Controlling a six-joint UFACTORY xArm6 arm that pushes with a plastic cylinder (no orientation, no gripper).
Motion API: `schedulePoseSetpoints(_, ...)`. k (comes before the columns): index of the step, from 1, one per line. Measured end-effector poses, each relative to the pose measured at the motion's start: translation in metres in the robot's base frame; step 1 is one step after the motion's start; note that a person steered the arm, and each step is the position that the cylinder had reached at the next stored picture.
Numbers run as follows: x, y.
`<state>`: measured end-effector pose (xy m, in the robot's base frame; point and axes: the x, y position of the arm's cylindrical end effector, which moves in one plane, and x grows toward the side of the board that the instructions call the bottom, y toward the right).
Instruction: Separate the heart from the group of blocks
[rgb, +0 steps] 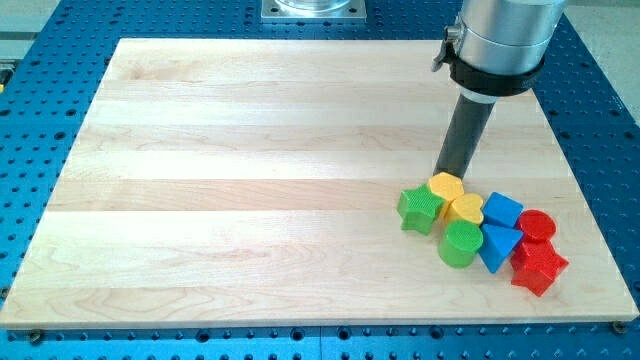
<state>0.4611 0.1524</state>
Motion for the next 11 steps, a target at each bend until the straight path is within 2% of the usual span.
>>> schedulePoseSetpoints(2,-0.015,0.007)
schedulePoseSetpoints(3,-0.04,0.067)
schedulePoseSetpoints(4,0.003,0.151)
schedulePoseSetpoints(5,0.079,0.177)
schedulePoseSetpoints(6,0.106,0.139)
schedulePoseSetpoints(8,0.117,0.048)
schedulePoseSetpoints(9,0.111,0.015)
schedulePoseSetpoints(11,0.059,0.013)
